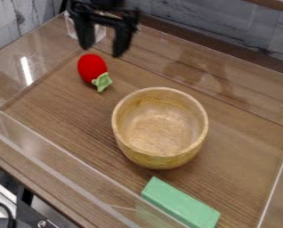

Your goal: Move the red fruit to the right side of the table

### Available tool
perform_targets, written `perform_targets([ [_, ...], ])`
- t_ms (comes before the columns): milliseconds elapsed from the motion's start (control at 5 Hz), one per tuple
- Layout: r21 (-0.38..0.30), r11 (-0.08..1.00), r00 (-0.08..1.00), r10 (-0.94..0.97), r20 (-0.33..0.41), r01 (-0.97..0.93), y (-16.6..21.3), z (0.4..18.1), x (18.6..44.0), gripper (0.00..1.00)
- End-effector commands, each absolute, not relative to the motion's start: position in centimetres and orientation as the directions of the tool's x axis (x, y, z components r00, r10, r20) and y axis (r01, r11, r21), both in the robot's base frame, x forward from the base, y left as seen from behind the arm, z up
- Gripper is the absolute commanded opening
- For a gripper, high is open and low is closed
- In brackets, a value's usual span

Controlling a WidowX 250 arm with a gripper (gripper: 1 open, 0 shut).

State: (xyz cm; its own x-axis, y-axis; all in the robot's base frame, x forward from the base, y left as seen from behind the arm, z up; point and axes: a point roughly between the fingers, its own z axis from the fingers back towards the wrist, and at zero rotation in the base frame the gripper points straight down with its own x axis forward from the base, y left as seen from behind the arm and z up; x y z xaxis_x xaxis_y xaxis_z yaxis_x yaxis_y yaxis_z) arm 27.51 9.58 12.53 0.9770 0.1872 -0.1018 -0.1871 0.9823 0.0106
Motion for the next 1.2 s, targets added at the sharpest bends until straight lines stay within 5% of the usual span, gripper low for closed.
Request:
perform_targets([
  [0, 0.030, 0.982, 0.981, 0.189, -0.038, -0.187, 11.6, 13.1, 29.0, 1.00],
  [600, 0.042, 0.972, 0.972, 0.233, -0.024, -0.232, 15.0, 11.3, 30.1, 1.00],
  [1000, 0.044, 0.941, 0.941, 0.337, -0.024, -0.336, 16.2, 9.6, 28.4, 1.00],
])
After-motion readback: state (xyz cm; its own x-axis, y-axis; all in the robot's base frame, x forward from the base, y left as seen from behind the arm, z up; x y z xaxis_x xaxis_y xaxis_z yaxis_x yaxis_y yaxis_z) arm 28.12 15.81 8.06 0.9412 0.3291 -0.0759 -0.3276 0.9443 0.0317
